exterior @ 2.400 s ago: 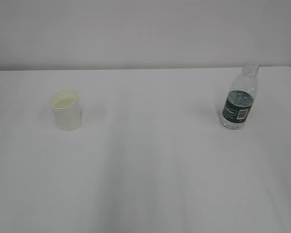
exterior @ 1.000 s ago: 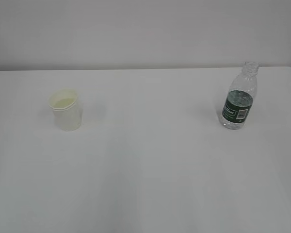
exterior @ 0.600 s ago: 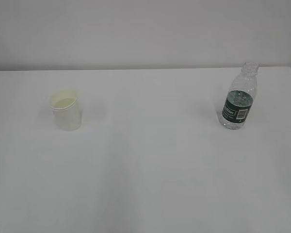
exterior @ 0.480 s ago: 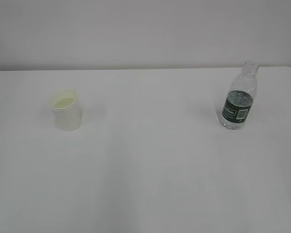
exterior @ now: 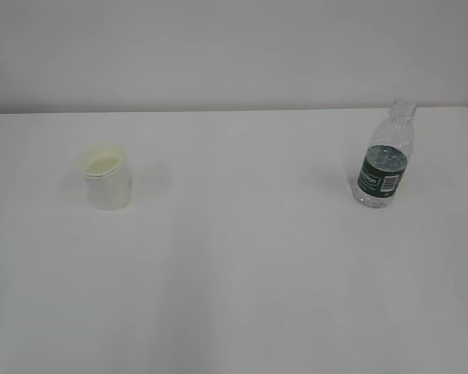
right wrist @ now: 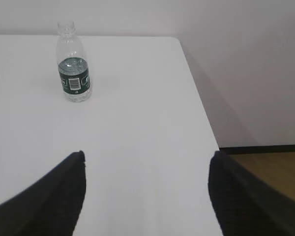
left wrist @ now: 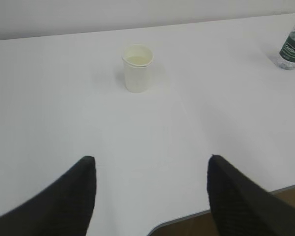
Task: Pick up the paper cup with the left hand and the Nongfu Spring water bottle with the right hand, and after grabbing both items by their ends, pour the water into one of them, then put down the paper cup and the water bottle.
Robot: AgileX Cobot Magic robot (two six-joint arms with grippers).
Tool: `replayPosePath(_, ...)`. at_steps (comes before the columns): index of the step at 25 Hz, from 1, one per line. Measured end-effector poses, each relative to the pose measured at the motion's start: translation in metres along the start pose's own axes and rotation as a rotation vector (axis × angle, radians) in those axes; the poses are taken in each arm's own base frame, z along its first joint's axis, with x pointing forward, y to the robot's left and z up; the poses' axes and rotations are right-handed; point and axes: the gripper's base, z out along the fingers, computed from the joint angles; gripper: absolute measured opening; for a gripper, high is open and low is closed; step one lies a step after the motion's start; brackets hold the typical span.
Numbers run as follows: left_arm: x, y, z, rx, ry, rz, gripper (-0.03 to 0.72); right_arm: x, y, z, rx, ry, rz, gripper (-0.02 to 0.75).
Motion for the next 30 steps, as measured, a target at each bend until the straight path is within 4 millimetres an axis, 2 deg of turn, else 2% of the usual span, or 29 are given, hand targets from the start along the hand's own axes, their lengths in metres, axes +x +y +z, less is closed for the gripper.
replayPosePath(11, 0.002, 0.001, 0.003, -0.010, 0.015, 0.003, 0.503, 0.010, -0.001, -0.004, 0.003, 0.047, 0.005, 0.590)
replayPosePath(22, 0.014, 0.003, 0.016, -0.011, 0.077, -0.003, 0.498, 0.030, 0.011, 0.025, -0.063, 0.155, 0.008, 0.590)
replayPosePath(30, 0.016, 0.003, 0.019, -0.012, 0.089, -0.005, 0.493, 0.033, 0.014, 0.037, -0.070, 0.136, 0.004, 0.590)
